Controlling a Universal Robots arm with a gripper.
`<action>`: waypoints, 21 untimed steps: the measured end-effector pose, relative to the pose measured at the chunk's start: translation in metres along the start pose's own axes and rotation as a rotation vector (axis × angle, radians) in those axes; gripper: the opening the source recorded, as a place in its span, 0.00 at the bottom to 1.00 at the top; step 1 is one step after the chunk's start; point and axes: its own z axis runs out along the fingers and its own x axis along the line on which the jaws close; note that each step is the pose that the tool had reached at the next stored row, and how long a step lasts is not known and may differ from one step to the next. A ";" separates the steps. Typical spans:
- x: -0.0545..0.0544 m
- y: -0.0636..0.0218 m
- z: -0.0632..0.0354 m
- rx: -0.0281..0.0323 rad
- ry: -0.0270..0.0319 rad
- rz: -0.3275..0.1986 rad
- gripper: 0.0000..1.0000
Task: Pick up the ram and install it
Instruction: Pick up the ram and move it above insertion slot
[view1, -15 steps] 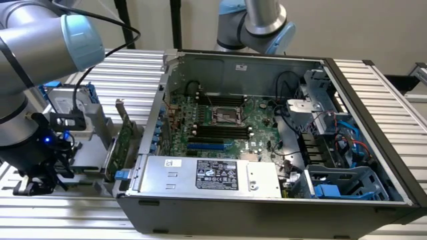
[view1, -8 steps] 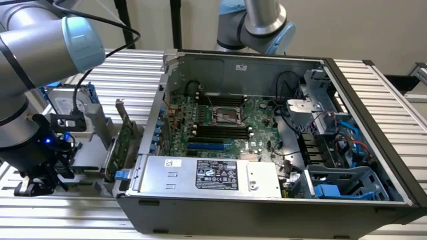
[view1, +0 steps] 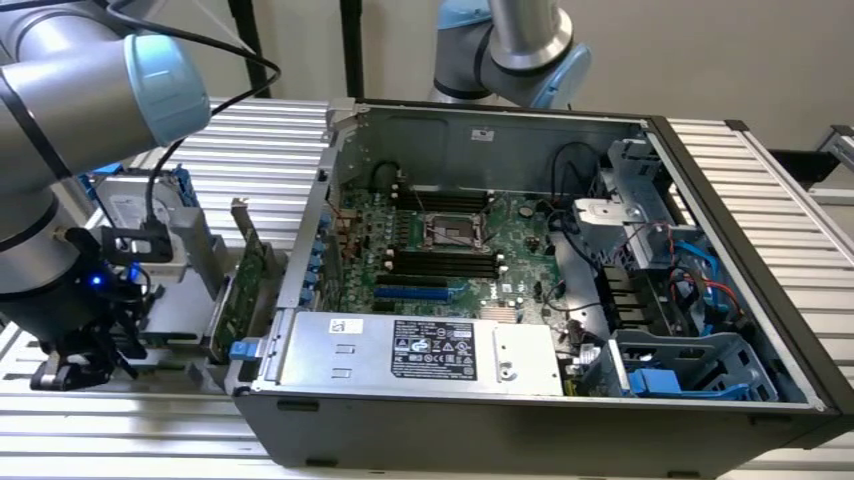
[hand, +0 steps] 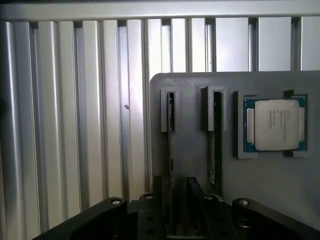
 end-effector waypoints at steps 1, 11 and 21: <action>0.000 0.0001 0.0000 -0.0005 0.0001 0.000 1.00; 0.000 0.0010 0.0004 -0.0042 0.0003 0.000 0.00; 0.000 0.0009 0.0005 -0.0041 0.0002 0.000 0.00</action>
